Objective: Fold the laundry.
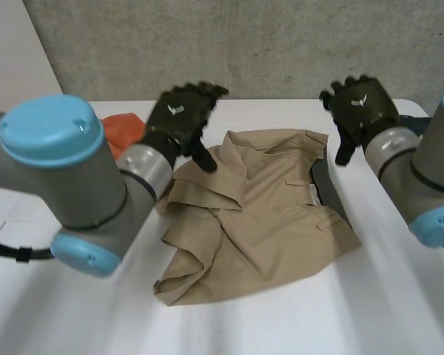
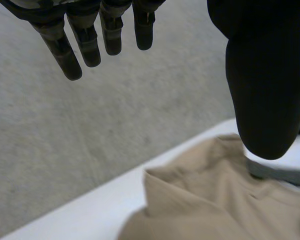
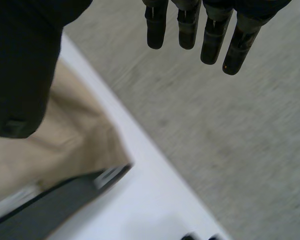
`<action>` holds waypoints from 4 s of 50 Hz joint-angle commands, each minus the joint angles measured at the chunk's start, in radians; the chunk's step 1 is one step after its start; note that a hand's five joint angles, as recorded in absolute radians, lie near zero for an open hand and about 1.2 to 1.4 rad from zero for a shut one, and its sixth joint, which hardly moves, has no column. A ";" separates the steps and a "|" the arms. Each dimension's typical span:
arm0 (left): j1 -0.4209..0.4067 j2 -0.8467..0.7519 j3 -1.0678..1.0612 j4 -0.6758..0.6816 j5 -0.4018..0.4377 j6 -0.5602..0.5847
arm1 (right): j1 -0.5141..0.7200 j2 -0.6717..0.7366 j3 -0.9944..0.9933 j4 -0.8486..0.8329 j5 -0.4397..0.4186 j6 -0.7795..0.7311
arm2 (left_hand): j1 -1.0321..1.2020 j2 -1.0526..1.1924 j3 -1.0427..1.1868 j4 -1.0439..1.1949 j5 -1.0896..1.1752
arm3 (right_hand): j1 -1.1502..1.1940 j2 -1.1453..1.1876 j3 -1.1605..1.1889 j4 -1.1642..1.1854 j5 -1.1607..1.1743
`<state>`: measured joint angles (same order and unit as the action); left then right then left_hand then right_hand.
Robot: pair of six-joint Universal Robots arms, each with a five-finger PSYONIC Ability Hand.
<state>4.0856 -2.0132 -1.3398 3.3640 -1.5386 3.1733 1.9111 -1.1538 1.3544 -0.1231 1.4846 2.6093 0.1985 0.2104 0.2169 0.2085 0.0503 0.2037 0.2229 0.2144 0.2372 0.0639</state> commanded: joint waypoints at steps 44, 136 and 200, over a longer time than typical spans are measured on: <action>0.228 -0.369 0.371 0.223 -0.009 0.206 | -0.004 -0.083 0.397 0.005 -0.069 -0.008 | -0.024 -0.036 -0.042 -0.034 -0.050 | -0.029 -0.048 -0.040 -0.063 -0.064; 0.064 0.137 -0.615 0.157 -0.100 0.254 | -0.103 0.082 0.293 -0.026 -0.288 -0.246 | 1.198 1.186 1.179 1.188 1.171 | 1.193 1.173 1.182 1.159 1.158; 0.019 0.389 -0.598 -0.453 0.012 0.274 | -0.288 -0.300 0.397 0.746 -0.267 -0.617 | 1.198 1.186 1.179 1.188 1.171 | 1.193 1.173 1.182 1.159 1.158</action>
<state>4.1153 -1.6240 -1.9196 2.9776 -1.5543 3.4405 1.6749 -1.4209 1.6823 0.5228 1.2151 2.1303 1.1473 1.1976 1.1913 1.1985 0.9849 0.9783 1.1798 1.1945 1.1904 0.9753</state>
